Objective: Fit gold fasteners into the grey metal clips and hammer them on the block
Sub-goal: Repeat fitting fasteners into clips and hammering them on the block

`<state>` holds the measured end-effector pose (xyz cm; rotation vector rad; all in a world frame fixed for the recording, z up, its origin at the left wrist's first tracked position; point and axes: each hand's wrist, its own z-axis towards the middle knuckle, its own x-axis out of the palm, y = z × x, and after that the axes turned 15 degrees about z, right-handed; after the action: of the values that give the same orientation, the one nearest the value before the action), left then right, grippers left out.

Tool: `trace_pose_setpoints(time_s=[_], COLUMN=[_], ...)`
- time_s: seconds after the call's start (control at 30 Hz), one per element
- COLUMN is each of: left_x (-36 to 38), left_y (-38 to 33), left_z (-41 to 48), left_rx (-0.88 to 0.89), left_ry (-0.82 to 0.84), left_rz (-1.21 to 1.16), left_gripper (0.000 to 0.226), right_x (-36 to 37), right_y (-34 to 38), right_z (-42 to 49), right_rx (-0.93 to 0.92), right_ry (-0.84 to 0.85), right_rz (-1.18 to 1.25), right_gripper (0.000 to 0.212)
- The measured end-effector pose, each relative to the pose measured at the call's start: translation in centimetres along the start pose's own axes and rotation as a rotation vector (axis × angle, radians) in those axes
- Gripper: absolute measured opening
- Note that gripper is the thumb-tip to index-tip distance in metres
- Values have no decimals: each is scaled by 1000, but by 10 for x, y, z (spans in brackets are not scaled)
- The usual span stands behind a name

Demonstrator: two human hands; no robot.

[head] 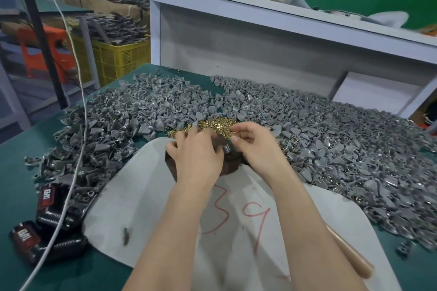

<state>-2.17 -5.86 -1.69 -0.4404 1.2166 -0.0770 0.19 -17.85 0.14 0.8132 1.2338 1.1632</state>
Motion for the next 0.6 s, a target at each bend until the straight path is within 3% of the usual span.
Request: trace_pose_setpoints(time_s=[0.27,0.47,0.53,0.6], left_x=[-3,-3,-3,-3], left_y=[-4,-4,-2,1], left_z=[3,2,2,3], left_rx=[84,88,46,4], left_ry=[-79,-100,-73,-34], left_rz=[-192,-177,-140,-100], left_gripper=[12,15,15,16], right_x=[1,6,5,4], right_y=[2,0,-2,-4], right_z=[1,4,4,4], right_rx=[46,113,65,-19], right_ry=[1,-34,-84,-95], right_rz=[239,413,294,14], right_gripper=[16,17,15,12])
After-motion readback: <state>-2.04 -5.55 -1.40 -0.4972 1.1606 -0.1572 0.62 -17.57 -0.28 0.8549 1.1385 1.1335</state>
